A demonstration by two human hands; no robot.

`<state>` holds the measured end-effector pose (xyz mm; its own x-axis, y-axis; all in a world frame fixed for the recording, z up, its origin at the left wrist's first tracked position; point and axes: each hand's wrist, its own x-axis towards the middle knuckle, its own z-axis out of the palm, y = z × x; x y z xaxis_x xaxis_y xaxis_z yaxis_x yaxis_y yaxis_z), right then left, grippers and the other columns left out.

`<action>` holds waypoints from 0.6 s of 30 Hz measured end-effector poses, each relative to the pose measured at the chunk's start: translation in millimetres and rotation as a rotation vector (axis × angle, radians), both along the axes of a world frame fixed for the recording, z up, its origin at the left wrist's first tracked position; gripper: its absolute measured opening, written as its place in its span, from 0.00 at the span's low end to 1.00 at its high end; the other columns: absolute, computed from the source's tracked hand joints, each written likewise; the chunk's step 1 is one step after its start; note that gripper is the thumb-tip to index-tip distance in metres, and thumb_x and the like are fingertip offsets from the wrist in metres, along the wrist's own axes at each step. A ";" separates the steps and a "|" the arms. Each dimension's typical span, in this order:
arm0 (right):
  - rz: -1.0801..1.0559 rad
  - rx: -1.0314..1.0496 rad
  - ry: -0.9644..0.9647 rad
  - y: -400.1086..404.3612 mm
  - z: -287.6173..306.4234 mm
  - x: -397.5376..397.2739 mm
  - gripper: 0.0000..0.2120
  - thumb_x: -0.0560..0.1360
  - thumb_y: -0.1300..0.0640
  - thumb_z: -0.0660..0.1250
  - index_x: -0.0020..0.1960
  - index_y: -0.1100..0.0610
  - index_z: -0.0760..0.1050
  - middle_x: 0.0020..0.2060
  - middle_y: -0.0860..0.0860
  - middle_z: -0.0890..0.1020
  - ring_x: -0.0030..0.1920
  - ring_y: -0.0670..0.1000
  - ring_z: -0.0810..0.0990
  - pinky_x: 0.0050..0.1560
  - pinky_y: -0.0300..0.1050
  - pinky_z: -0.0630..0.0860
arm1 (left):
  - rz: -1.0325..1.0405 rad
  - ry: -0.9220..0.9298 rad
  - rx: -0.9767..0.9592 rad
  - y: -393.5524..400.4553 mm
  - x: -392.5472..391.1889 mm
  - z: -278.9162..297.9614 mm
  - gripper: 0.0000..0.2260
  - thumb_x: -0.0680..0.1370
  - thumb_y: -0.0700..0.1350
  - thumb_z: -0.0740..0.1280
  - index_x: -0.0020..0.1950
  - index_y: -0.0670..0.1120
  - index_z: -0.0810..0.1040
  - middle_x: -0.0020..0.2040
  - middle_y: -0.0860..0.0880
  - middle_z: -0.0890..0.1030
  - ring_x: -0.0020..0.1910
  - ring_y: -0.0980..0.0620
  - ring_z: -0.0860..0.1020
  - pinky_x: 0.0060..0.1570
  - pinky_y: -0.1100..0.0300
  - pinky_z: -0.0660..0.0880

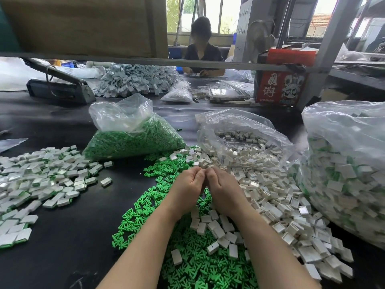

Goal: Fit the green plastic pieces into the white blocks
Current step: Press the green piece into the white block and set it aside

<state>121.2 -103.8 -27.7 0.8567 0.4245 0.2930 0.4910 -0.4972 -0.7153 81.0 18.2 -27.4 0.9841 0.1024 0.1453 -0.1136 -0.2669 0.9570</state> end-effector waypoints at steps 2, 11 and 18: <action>-0.008 -0.047 0.002 0.5 -1.1 -1.1 0.19 0.81 0.46 0.46 0.41 0.49 0.71 0.37 0.47 0.78 0.41 0.50 0.76 0.42 0.47 0.71 | 0.026 -0.006 0.071 -2.4 3.1 -5.7 0.12 0.84 0.45 0.57 0.48 0.45 0.78 0.43 0.37 0.82 0.39 0.46 0.79 0.43 0.46 0.77; -0.032 -0.170 -0.065 1.8 -4.8 -0.9 0.24 0.84 0.50 0.46 0.49 0.57 0.79 0.46 0.54 0.83 0.46 0.52 0.79 0.44 0.45 0.71 | 0.048 0.009 0.110 -7.5 6.3 -14.9 0.12 0.85 0.48 0.55 0.50 0.53 0.78 0.48 0.52 0.83 0.50 0.55 0.81 0.55 0.57 0.76; -0.014 -0.102 -0.084 0.0 -6.8 -2.3 0.20 0.83 0.47 0.45 0.40 0.50 0.70 0.35 0.46 0.76 0.37 0.47 0.75 0.39 0.46 0.71 | 0.025 0.009 0.025 -7.1 3.8 -13.0 0.11 0.84 0.47 0.56 0.49 0.52 0.78 0.47 0.46 0.83 0.49 0.47 0.82 0.55 0.49 0.78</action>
